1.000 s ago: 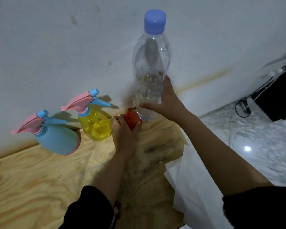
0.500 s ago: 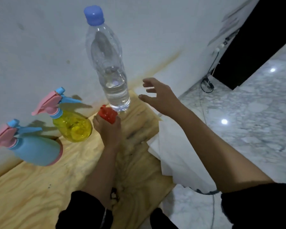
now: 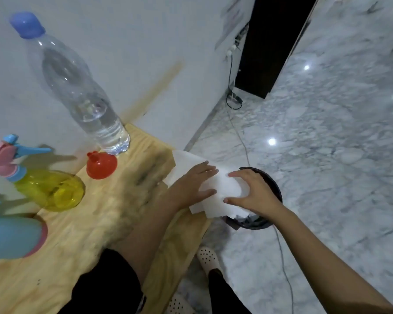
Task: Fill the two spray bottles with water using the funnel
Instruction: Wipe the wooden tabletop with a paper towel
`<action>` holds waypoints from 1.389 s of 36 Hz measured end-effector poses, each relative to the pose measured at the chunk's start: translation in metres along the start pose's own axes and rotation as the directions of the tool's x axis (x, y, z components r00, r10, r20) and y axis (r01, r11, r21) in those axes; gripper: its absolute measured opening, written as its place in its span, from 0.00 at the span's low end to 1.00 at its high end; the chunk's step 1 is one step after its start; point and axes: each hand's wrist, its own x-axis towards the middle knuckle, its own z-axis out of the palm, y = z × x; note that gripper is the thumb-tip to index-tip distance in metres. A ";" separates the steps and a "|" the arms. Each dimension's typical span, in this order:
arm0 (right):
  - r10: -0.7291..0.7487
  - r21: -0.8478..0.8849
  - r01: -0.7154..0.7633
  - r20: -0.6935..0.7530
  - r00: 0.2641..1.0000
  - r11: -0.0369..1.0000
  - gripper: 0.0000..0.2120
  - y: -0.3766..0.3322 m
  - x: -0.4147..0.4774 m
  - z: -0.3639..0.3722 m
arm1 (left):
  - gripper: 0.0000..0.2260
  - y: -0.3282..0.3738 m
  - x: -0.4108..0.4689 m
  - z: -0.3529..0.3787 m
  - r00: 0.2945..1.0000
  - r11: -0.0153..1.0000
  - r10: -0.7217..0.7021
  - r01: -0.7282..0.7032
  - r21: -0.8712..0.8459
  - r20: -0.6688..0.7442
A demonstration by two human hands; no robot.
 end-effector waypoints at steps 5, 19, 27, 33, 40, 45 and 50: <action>-0.029 -0.128 0.025 -0.031 0.999 0.991 0.27 0.014 -0.008 0.008 | 0.21 -0.009 0.009 0.010 0.999 0.998 0.033 -0.034 0.044 0.015; -0.138 0.131 0.173 -0.235 0.962 0.976 0.05 0.013 -0.012 0.008 | 0.07 -0.004 0.004 0.004 0.972 0.991 0.123 -0.129 -0.021 -0.199; -0.217 0.168 0.305 -0.403 0.889 0.937 0.06 -0.007 -0.014 -0.011 | 0.09 0.013 -0.001 -0.015 0.933 0.983 0.167 -0.184 -0.025 -0.320; -0.137 0.315 0.326 -0.498 0.856 0.891 0.06 -0.041 -0.010 -0.038 | 0.07 0.023 0.003 -0.041 0.920 0.981 0.182 -0.195 -0.005 -0.347; -0.136 0.304 0.308 -0.477 0.868 0.901 0.03 -0.061 -0.004 -0.072 | 0.06 0.024 -0.002 -0.075 0.886 0.981 0.048 -0.130 -0.146 -0.460; -0.166 0.282 0.334 -0.486 0.858 0.899 0.04 -0.080 -0.002 -0.092 | 0.06 0.034 -0.005 -0.106 0.861 0.963 -0.015 -0.124 -0.238 -0.509; -0.211 0.283 0.389 -0.501 0.840 0.877 0.03 -0.106 0.003 -0.107 | 0.05 0.050 -0.009 -0.143 0.808 0.941 -0.014 -0.188 -0.280 -0.590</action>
